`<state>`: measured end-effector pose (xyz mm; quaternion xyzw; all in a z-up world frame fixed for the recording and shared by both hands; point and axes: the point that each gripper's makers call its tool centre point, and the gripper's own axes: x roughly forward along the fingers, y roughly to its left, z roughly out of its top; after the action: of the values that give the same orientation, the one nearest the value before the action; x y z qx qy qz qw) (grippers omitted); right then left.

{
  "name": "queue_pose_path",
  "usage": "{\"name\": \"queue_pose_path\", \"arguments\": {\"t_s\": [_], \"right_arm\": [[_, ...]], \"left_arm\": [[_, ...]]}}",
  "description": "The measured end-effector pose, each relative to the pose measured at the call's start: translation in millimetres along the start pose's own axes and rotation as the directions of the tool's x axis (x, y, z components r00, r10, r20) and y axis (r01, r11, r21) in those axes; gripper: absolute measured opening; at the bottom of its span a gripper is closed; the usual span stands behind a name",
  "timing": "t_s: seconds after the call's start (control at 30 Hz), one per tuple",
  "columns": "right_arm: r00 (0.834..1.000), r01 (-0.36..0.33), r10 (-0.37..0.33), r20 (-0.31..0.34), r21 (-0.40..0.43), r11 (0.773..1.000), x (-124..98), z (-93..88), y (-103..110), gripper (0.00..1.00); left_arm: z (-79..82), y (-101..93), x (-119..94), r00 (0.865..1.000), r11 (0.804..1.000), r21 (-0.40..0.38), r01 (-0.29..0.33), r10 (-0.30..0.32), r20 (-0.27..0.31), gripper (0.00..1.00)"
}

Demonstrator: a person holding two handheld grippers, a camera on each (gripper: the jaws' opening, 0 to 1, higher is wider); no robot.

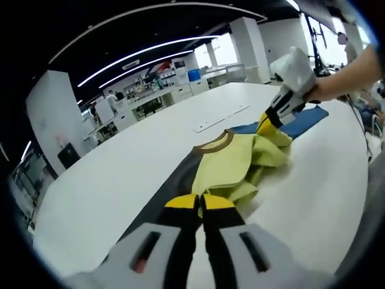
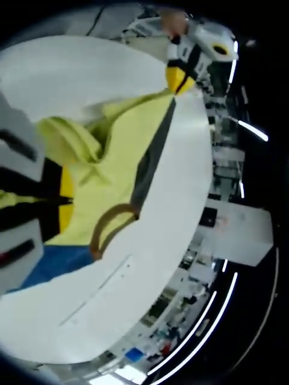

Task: Fold the garment on the visible template until the final outline fits inside the template.

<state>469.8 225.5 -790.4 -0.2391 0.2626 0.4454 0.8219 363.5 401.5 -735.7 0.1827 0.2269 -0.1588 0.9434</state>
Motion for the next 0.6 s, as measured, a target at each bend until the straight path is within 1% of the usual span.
{"name": "queue_pose_path", "arguments": {"t_s": [0.07, 0.13, 0.23, 0.27, 0.33, 0.37, 0.4, 0.53, 0.6], "right_arm": [[1.000, 0.002, -0.002, 0.004, 0.006, 1.000, -5.5, 1.1, -0.6, 0.00], [1.000, 0.001, -0.002, 0.022, 0.020, 1.000, -10.8, 2.8, -1.0, 0.01], [0.999, 0.004, -0.005, 0.042, 0.032, 0.999, -24.2, 3.7, 2.2, 0.07], [0.999, 0.003, -0.005, 0.046, 0.037, 0.999, -25.2, -0.4, 1.4, 0.09], [0.998, 0.000, -0.003, 0.057, 0.049, 0.999, -32.2, -1.5, 4.2, 0.13], [0.998, -0.008, 0.005, 0.060, 0.057, 0.998, -37.0, -4.4, 8.3, 0.15], [0.998, -0.007, 0.003, 0.056, 0.058, 0.998, -36.5, -8.8, 10.4, 0.16], [1.000, -0.007, 0.005, 0.031, 0.047, 0.999, -46.1, -27.4, 21.5, 0.17], [1.000, -0.014, 0.012, 0.026, 0.072, 0.997, -48.8, -37.7, 27.7, 0.16]], "left_arm": [[-0.1, 0.1, -0.2, 1.000, 1.000, 0.000, 0.000, 0.000, -0.002, 0.00], [-0.4, -0.4, -0.4, 1.000, 1.000, 0.001, 0.002, -0.002, -0.003, 0.00], [-0.9, -0.9, -0.5, 1.000, 1.000, 0.002, 0.003, -0.003, -0.005, 0.00], [-1.1, -0.9, -0.5, 1.000, 1.000, 0.001, 0.003, -0.003, -0.005, 0.00], [-1.5, -0.9, -0.5, 1.000, 1.000, -0.001, 0.002, -0.002, -0.006, 0.00], [-1.7, -1.0, -0.5, 1.000, 1.000, 0.000, 0.003, -0.003, -0.008, 0.00], [-2.0, -1.3, -0.5, 1.000, 1.000, 0.000, 0.003, -0.003, -0.009, 0.00], [-2.6, -3.1, -0.3, 1.000, 1.000, 0.002, 0.004, -0.004, -0.012, 0.00], [-3.5, -3.2, -0.2, 1.000, 1.000, 0.001, 0.005, -0.005, -0.014, 0.00]]}}
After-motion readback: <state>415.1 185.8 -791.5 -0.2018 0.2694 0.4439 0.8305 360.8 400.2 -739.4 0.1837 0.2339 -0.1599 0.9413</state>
